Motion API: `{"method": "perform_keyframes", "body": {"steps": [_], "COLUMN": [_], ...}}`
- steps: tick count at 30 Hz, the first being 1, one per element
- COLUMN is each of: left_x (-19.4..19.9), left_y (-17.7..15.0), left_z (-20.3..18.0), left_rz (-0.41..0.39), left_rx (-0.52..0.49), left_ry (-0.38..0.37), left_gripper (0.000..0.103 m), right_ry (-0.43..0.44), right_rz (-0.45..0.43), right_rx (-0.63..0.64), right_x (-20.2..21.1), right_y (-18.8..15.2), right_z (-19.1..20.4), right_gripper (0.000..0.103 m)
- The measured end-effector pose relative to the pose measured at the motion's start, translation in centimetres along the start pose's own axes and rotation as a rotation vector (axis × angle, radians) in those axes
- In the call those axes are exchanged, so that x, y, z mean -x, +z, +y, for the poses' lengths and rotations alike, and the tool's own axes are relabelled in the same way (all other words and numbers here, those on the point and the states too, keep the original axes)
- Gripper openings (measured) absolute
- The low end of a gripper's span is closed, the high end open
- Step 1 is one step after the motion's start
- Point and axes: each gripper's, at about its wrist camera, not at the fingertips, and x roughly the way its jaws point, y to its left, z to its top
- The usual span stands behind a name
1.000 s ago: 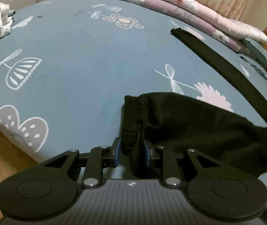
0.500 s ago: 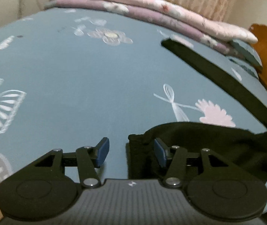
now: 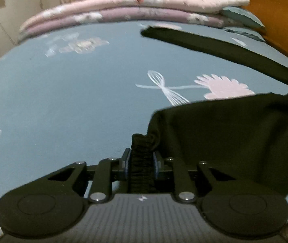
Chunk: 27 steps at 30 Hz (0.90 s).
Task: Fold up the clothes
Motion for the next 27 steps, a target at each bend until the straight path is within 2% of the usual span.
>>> {"method": "perform_keyframes", "body": {"steps": [6,10,12,14,16,21,27], "left_x": [2.3,1.8,0.9,0.2,0.5,2.6,5.2], "left_y": [1.2,0.7,0.3,0.2,0.4,1.1,2.6], "left_z": [5.3,5.7,5.6,5.6,5.9,5.7,3.7], "left_rz": [-0.088,-0.062,-0.023,0.001,-0.003,-0.026,-0.069], "left_rx": [0.227,0.229,0.219,0.221,0.24,0.23,0.148], "left_ry": [0.008,0.047,0.061,0.065,0.059,0.075,0.131], "left_gripper": [0.019,0.019,0.025,0.026,0.027,0.039,0.04], "right_ry": [-0.024,-0.033,-0.035,-0.041,-0.041,-0.038,0.001], "right_rz": [0.004,0.011,0.023,0.037,0.049,0.076,0.115], "right_rx": [-0.013,-0.046,-0.055,-0.061,-0.072,-0.083,-0.159], "right_x": [-0.3,-0.7,-1.0,-1.4,-1.8,-2.6,-4.6], "right_y": [0.1,-0.1,-0.3,-0.7,-1.0,-2.1,-3.7], "right_z": [-0.4,-1.1,-1.5,-1.8,-2.1,-2.9,-4.4], "right_gripper": [0.103,0.103,0.103,0.103,0.103,0.103,0.103]}}
